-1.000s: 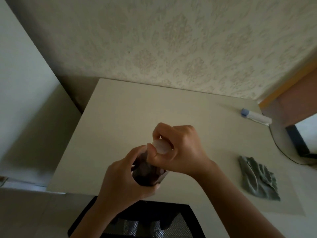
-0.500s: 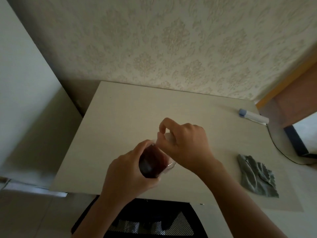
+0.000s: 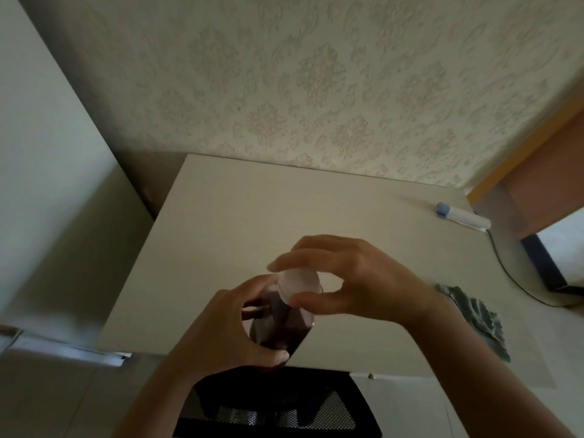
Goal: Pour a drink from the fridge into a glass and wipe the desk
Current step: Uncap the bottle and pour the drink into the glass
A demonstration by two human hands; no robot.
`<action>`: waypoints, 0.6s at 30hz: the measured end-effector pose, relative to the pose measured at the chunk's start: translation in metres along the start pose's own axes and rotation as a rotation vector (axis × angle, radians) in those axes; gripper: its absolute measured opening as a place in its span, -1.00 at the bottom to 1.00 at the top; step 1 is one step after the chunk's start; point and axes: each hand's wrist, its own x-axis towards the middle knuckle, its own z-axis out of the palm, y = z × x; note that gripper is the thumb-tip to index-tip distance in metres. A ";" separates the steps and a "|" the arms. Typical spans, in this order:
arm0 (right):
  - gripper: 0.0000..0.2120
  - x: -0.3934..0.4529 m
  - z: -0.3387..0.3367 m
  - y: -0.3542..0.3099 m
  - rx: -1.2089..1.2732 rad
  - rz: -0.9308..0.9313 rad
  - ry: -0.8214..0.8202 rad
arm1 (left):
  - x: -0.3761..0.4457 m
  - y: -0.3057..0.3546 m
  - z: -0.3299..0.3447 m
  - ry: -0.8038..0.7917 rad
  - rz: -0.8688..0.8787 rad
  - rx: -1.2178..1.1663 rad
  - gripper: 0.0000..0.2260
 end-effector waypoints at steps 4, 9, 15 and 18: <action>-0.34 -0.008 -0.014 -0.003 -0.088 0.137 -0.099 | -0.004 0.000 0.006 0.076 -0.025 0.063 -0.27; -0.42 -0.005 0.001 -0.003 -0.328 0.254 -0.088 | -0.004 -0.004 0.005 0.124 -0.034 0.141 -0.24; -0.65 -0.014 0.009 0.012 -0.144 0.137 -0.012 | -0.003 -0.019 0.007 0.130 -0.060 0.184 -0.25; -0.62 -0.020 0.021 0.029 -0.003 0.145 0.166 | -0.001 -0.025 0.007 0.162 -0.066 0.215 -0.26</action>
